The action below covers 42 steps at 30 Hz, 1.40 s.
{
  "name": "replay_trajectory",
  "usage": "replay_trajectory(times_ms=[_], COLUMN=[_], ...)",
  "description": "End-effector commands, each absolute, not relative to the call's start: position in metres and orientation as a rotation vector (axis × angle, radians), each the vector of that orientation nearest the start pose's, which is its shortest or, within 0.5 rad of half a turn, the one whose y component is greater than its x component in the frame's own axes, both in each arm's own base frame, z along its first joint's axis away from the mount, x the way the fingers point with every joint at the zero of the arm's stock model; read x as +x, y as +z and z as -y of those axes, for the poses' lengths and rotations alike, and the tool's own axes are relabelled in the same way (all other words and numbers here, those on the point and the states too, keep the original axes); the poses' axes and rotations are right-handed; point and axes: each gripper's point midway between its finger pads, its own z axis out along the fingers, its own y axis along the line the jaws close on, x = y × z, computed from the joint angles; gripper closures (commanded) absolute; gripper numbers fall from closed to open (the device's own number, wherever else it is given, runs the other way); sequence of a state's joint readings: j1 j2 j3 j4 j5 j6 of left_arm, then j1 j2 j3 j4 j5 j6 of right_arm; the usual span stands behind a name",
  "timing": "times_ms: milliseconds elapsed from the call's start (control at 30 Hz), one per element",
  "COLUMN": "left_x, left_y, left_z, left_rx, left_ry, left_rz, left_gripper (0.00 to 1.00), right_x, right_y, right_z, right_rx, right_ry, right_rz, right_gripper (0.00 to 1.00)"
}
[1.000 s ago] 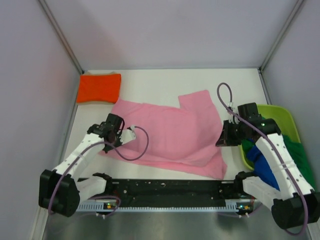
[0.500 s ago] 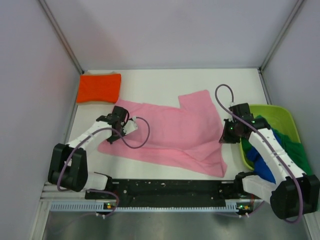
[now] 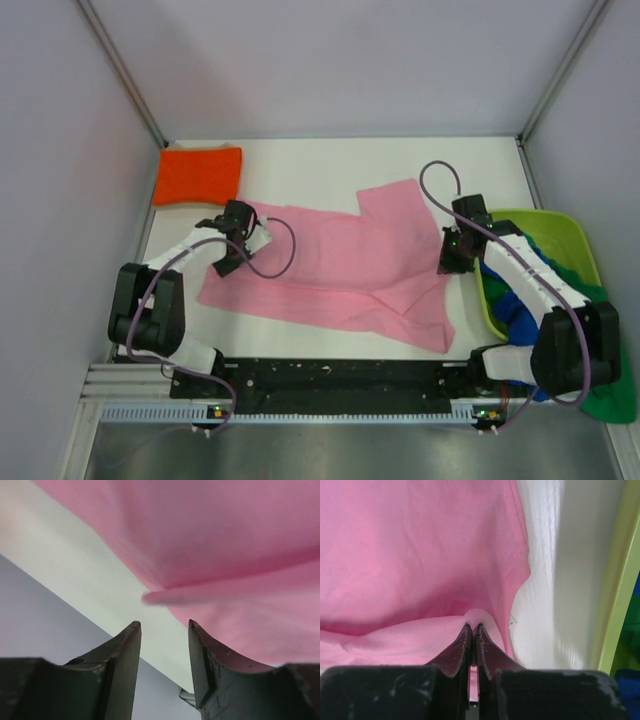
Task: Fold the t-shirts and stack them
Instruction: Fold the flattened tshirt in 1/3 of the way
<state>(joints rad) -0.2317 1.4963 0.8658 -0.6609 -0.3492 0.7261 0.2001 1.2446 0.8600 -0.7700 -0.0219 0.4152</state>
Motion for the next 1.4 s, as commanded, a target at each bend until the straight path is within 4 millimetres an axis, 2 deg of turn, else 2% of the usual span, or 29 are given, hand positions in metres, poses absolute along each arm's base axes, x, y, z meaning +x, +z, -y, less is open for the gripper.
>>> replay_trajectory(times_ms=[0, 33, 67, 133, 200, 233, 300, 367, 433, 467, 533, 600, 667, 733, 833, 900, 967, 1033, 1067, 1100, 1133, 1167, 1367], left_x=[0.356, 0.366, 0.375, 0.384, 0.377, 0.366, 0.340, 0.305, 0.272, 0.258, 0.237, 0.226, 0.223, 0.228, 0.235, 0.238, 0.239, 0.235, 0.232, 0.227, 0.222, 0.216, 0.174], left_y=[0.087, 0.091, 0.099, 0.112, 0.121, 0.117, 0.119, 0.118, 0.107, 0.103, 0.087, 0.073, 0.058, 0.046, 0.029, 0.022, 0.020, 0.015, 0.013, 0.009, 0.009, 0.008, 0.017], left_z=[-0.036, -0.049, -0.058, -0.067, -0.061, -0.053, -0.035, -0.016, -0.001, 0.002, 0.004, 0.001, -0.003, -0.009, -0.015, -0.018, -0.025, -0.029, -0.030, -0.031, -0.032, -0.033, -0.036], left_rx=[0.936, 0.857, 0.788, 0.713, 0.777, 0.851, 0.987, 1.164, 1.350, 1.419, 1.527, 1.588, 1.601, 1.587, 1.524, 1.487, 1.451, 1.445, 1.452, 1.457, 1.451, 1.452, 1.385], left_ry=[0.678, 0.697, 0.708, 0.699, 0.644, 0.585, 0.467, 0.319, 0.191, 0.161, 0.122, 0.102, 0.102, 0.144, 0.209, 0.222, 0.286, 0.310, 0.313, 0.313, 0.308, 0.296, 0.230], left_rz=[-2.508, -2.525, -2.527, -2.517, -2.488, -2.482, -2.437, -2.369, -2.299, -2.272, -2.233, -2.261, -2.310, -2.329, -2.362, -2.392, -2.424, -2.433, -2.437, -2.452, -2.471, -2.498, -2.671], left_gripper=[0.52, 0.52, 0.52, 0.51, 0.49, 0.48, 0.47, 0.44, 0.40, 0.38, 0.34, 0.34, 0.34, 0.34, 0.36, 0.44, 0.60, 0.80, 0.94, 1.00, 1.00, 1.00, 1.00], right_x=[0.317, 0.329, 0.342, 0.353, 0.350, 0.344, 0.325, 0.297, 0.266, 0.250, 0.222, 0.197, 0.176, 0.166, 0.172, 0.173, 0.174, 0.173, 0.174, 0.175, 0.181, 0.187, 0.221], right_y=[0.115, 0.114, 0.121, 0.134, 0.148, 0.155, 0.165, 0.165, 0.155, 0.148, 0.132, 0.118, 0.099, 0.083, 0.062, 0.043, 0.026, 0.013, 0.010, 0.009, 0.010, 0.012, 0.024], right_z=[-0.069, -0.070, -0.072, -0.073, -0.070, -0.067, -0.063, -0.060, -0.063, -0.066, -0.079, -0.097, -0.106, -0.102, -0.093, -0.084, -0.080, -0.069, -0.060, -0.055, -0.050, -0.045, -0.020], right_rx=[0.277, 0.279, 0.265, 0.265, 0.268, 0.273, 0.282, 0.297, 0.318, 0.329, 0.334, 0.339, 0.382, 0.485, 0.575, 0.670, 0.717, 0.767, 0.783, 0.797, 0.795, 0.787, 0.668], right_ry=[0.127, 0.110, 0.112, 0.106, 0.091, 0.082, 0.080, 0.104, 0.158, 0.200, 0.312, 0.468, 0.546, 0.500, 0.406, 0.313, 0.285, 0.199, 0.129, 0.086, 0.055, 0.019, -0.165], right_rz=[-2.546, -2.552, -2.538, -2.530, -2.521, -2.513, -2.499, -2.510, -2.551, -2.574, -2.638, -2.712, -2.794, -2.836, -2.826, -2.823, -2.814, -2.784, -2.761, -2.747, -2.719, -2.694, -2.676], right_gripper=[0.93, 0.79, 0.66, 0.47, 0.41, 0.40, 0.39, 0.38, 0.38, 0.28, 0.27, 0.27, 0.27, 0.27, 0.27, 0.35, 0.49, 0.69, 0.81, 0.92, 0.98, 1.00, 1.00])
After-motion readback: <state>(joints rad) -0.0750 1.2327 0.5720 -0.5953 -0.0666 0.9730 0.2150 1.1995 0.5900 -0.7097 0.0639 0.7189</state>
